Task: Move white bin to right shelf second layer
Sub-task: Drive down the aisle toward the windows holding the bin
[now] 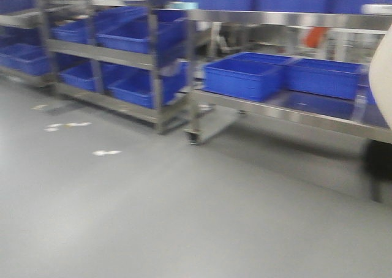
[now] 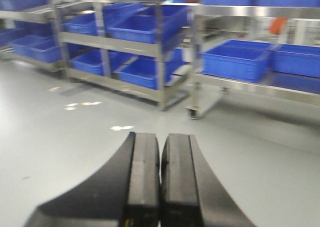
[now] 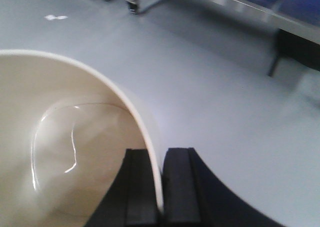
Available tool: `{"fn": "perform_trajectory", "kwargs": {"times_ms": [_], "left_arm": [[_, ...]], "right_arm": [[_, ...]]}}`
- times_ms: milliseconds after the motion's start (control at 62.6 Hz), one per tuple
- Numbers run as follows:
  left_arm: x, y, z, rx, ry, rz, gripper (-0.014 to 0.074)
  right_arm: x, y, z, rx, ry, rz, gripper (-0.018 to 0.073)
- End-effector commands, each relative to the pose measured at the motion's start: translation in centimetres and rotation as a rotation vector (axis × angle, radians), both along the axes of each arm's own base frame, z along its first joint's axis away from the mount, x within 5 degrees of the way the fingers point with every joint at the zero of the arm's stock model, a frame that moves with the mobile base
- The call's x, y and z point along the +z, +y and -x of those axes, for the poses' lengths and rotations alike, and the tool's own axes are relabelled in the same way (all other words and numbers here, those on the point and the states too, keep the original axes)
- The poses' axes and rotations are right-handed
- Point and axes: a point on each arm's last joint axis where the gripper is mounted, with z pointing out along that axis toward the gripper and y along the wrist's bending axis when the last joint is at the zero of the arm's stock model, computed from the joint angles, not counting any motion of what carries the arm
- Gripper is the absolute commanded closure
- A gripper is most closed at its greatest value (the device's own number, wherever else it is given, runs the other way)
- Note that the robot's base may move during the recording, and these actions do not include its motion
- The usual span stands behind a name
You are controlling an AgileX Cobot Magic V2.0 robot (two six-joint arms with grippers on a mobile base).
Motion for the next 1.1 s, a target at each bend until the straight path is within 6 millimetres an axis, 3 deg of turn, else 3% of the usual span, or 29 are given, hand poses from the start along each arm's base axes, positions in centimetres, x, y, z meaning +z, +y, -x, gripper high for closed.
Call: {"fn": "perform_trajectory", "kwargs": {"times_ms": [0,1086], "left_arm": [[-0.14,0.01,0.00,0.001,-0.068,0.019,0.0512],[-0.14,0.01,0.00,0.001,-0.068,0.019,0.0512]], "right_arm": [[1.76,0.00,-0.29,-0.005,-0.120,-0.015,0.0512],[1.76,0.00,-0.29,-0.005,-0.120,-0.015,0.0512]]}}
